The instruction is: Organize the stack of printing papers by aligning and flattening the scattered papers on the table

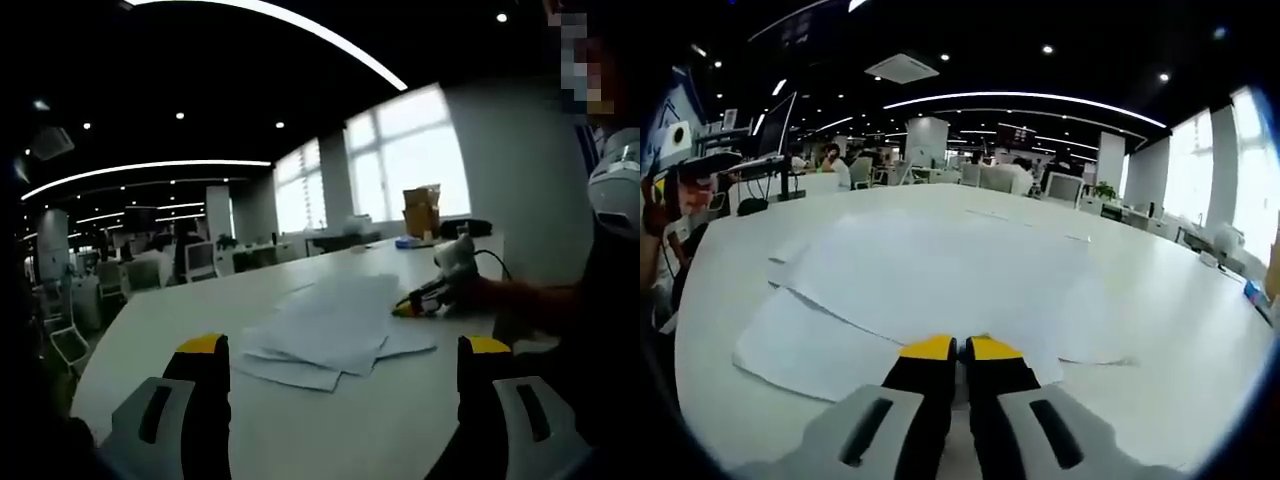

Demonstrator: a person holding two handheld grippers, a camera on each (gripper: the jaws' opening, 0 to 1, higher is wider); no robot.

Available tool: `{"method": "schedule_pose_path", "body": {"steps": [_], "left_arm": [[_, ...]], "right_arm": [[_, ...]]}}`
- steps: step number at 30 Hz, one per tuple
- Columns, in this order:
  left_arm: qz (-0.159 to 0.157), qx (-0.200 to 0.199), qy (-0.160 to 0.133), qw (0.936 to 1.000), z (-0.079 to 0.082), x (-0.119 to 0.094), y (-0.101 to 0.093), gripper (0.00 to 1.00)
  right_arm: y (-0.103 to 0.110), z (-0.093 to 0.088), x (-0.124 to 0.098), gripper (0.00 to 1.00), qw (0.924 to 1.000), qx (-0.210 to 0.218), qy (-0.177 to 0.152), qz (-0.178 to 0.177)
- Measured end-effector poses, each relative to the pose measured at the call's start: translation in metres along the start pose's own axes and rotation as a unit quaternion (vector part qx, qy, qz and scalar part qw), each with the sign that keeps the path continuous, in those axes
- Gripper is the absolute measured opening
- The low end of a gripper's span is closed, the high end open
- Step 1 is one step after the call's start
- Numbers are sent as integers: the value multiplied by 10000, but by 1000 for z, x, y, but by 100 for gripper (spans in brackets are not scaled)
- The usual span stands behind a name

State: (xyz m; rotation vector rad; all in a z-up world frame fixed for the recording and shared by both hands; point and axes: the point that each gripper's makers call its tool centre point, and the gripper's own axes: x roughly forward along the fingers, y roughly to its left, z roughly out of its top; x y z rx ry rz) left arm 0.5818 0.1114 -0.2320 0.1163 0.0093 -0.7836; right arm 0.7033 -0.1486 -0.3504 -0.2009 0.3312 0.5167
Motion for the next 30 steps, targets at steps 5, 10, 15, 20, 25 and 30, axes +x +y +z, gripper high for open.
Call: {"method": "schedule_pose_path", "body": {"steps": [5, 10, 15, 20, 25, 30], "left_arm": [[20, 7, 24, 10000, -1, -1, 1, 97], [34, 0, 19, 10000, -1, -1, 2, 97], [27, 16, 16, 10000, 0, -1, 2, 97], [30, 27, 7, 10000, 1, -2, 3, 97], [32, 46, 18, 10000, 2, -2, 2, 97], [38, 61, 26, 10000, 3, -2, 2, 97]], "right_arm": [[-3, -1, -1, 0, 10000, -17, 21, -91], [-5, -1, -1, 0, 9999, 3, 26, -111], [-6, 1, -2, 0, 9999, 65, -13, -125], [-7, 5, -5, 0, 9997, 168, -144, -126], [-6, 11, -9, 0, 9992, 205, -301, -139], [-7, 21, -14, 0, 9980, 269, -560, -155]]}}
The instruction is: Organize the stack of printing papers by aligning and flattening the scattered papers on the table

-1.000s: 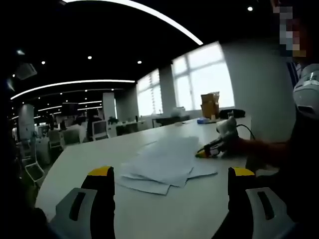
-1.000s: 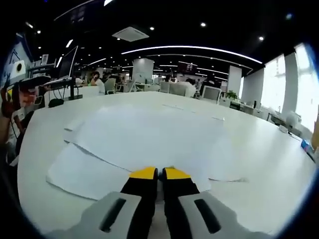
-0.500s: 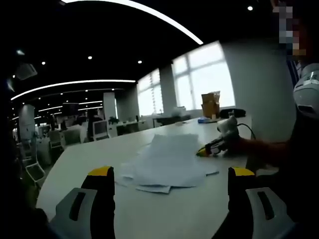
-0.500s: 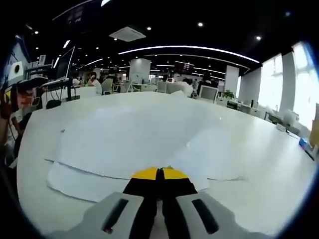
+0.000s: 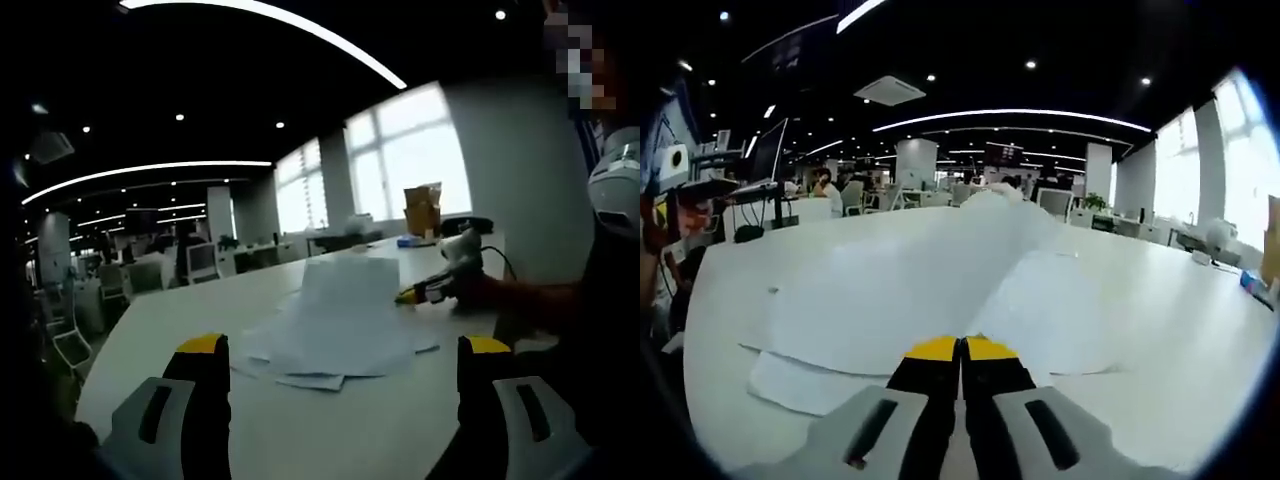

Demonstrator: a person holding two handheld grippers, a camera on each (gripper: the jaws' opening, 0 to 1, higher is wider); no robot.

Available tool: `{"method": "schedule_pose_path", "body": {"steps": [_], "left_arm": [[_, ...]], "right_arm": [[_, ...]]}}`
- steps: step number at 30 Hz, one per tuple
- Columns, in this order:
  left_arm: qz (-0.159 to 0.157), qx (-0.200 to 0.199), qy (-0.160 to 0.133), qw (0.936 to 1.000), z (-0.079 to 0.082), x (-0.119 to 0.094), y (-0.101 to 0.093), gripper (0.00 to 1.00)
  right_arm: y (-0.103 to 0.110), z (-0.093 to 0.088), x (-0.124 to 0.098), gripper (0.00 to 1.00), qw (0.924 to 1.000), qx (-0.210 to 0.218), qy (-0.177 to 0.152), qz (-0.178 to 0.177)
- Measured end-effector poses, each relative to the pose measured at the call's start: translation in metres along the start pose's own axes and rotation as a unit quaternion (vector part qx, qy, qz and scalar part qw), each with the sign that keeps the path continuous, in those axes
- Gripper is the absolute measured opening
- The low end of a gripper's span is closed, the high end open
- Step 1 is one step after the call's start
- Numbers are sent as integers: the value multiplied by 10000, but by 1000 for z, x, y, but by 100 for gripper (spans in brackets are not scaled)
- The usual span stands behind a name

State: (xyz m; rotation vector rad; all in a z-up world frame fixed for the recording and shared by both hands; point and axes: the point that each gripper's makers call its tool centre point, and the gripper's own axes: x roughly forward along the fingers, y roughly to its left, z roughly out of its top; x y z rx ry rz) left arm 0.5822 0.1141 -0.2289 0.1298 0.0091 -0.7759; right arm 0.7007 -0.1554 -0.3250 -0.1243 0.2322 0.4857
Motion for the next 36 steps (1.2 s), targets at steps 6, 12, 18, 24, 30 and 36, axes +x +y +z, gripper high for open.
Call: {"method": "schedule_pose_path", "body": {"steps": [6, 12, 18, 24, 30, 36], "left_arm": [[-1, 12, -16, 10000, 2, 1, 0, 97], [-1, 13, -21, 10000, 3, 1, -1, 97], [11, 12, -30, 10000, 3, 0, 0, 97], [13, 14, -42, 10000, 4, -1, -1, 97], [-53, -41, -120, 9999, 7, -1, -4, 97], [-106, -105, -177, 9997, 10, -3, -5, 97]], "right_arm": [[2, 17, -8, 0, 9991, 35, -434, 13], [8, 41, -21, 0, 9948, -81, -1014, 100], [6, 55, -29, 0, 9913, -73, -1307, 121], [4, 66, -41, 0, 9888, -42, -1492, 65], [5, 78, -49, 0, 9870, -34, -1605, 51], [7, 88, -55, 0, 9844, -30, -1757, 69]]}}
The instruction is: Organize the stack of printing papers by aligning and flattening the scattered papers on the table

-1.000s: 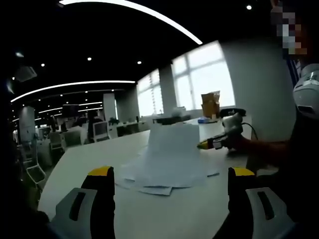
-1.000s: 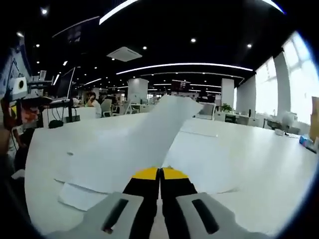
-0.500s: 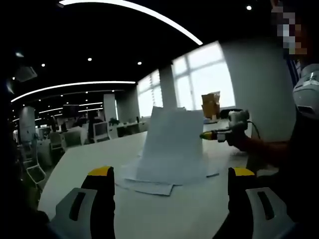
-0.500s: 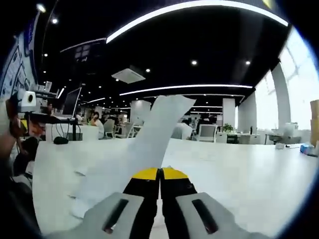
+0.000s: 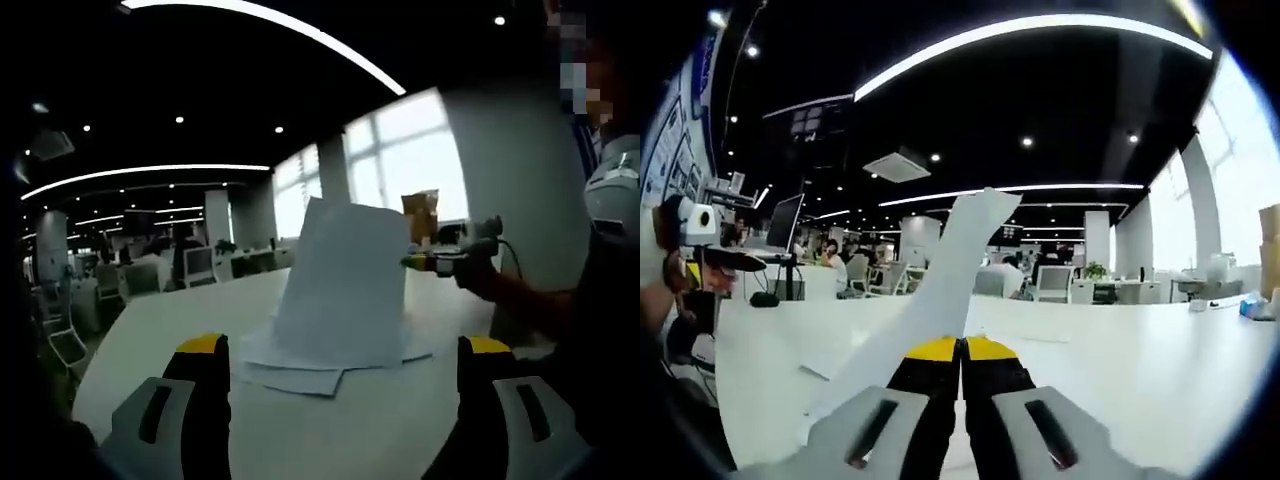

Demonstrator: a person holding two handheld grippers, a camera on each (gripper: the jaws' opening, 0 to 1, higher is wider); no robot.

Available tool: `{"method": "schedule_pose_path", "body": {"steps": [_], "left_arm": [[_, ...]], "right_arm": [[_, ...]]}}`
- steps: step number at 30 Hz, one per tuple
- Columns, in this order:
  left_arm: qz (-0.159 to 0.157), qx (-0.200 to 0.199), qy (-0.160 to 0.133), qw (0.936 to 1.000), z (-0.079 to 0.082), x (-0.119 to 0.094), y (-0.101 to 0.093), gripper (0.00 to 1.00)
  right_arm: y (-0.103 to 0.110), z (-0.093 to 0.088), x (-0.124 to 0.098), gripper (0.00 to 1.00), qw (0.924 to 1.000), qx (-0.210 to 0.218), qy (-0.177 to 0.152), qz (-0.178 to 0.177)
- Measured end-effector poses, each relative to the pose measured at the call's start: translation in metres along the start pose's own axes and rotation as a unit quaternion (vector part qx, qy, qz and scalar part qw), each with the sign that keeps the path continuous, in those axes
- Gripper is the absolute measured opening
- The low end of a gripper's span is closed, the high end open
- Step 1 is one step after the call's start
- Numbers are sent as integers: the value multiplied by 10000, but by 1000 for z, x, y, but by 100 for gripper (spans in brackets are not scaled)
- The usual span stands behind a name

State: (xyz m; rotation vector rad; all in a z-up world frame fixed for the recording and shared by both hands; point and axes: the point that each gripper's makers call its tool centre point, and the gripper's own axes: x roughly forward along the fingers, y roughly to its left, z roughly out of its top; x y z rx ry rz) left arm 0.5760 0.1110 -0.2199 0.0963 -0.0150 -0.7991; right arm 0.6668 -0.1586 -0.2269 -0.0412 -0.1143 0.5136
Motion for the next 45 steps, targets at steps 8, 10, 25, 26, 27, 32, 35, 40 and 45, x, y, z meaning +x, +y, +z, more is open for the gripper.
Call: {"method": "schedule_pose_path", "body": {"steps": [8, 10, 25, 26, 27, 32, 35, 40, 45], "left_arm": [[15, -3, -57, 10000, 3, -1, 2, 97], [-8, -28, -79, 10000, 3, -1, 1, 97], [0, -47, -87, 10000, 3, -2, 1, 97], [2, -46, -86, 10000, 3, -2, 1, 97], [4, -42, -85, 10000, 3, -2, 1, 97], [2, -44, -82, 10000, 4, -1, 1, 97], [-6, -42, -83, 10000, 4, -1, 1, 97], [-1, -34, -91, 10000, 5, -1, 1, 97], [-7, -19, -90, 10000, 6, -2, 1, 97]], "right_arm": [[0, 21, -2, 0, 9998, -76, -198, 25], [0, 28, -4, 0, 9996, -91, -280, 26], [8, 58, -15, 0, 9978, -327, -577, 23], [8, 59, -15, 0, 9977, -325, -589, 30], [9, 62, -16, 0, 9976, -324, -614, 44], [11, 70, -19, 0, 9972, -213, -702, 131], [14, 73, -20, 0, 9972, -109, -710, 222], [22, 80, -22, 0, 9962, 92, -756, 412], [28, 89, -25, 0, 9949, 204, -833, 527]]}}
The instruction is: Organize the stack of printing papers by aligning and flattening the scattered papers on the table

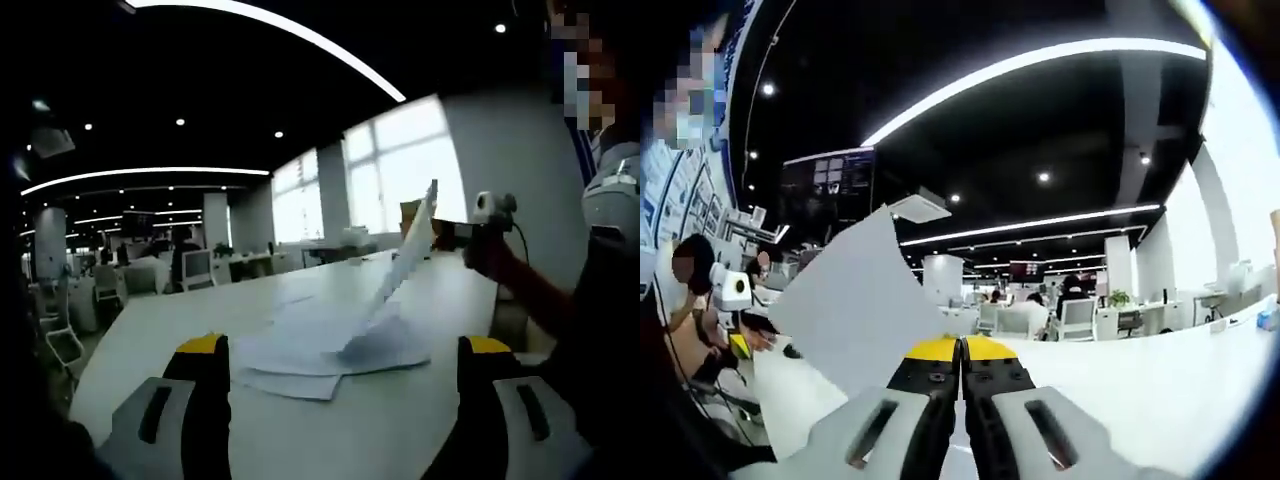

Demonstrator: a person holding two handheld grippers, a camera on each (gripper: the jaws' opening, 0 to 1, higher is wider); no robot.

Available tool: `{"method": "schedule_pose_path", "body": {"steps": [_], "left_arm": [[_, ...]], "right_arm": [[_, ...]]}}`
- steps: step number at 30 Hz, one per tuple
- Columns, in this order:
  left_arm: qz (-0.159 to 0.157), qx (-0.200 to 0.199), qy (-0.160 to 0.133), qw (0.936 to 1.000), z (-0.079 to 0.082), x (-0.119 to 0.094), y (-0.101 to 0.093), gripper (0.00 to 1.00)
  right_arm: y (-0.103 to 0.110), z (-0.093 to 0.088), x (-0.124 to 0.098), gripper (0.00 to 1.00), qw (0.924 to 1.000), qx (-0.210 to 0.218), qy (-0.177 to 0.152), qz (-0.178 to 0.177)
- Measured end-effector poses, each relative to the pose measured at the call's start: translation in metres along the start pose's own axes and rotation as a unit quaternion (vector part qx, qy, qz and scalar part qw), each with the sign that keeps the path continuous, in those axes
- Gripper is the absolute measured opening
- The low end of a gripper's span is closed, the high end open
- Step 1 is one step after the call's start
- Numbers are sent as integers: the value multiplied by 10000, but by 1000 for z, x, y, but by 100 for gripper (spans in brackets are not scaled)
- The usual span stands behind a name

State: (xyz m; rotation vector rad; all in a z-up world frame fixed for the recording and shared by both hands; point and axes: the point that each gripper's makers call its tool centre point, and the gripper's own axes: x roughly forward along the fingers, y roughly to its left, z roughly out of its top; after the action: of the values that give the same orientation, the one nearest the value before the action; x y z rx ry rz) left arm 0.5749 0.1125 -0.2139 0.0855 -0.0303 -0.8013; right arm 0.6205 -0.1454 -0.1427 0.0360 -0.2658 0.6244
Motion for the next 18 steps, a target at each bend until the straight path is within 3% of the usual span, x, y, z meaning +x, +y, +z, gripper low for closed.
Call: {"method": "schedule_pose_path", "body": {"steps": [18], "left_arm": [[13, -39, -39, 10000, -1, -2, 2, 97]], "right_arm": [[2, 18, 4, 0, 9999, 96, -113, 10]]}}
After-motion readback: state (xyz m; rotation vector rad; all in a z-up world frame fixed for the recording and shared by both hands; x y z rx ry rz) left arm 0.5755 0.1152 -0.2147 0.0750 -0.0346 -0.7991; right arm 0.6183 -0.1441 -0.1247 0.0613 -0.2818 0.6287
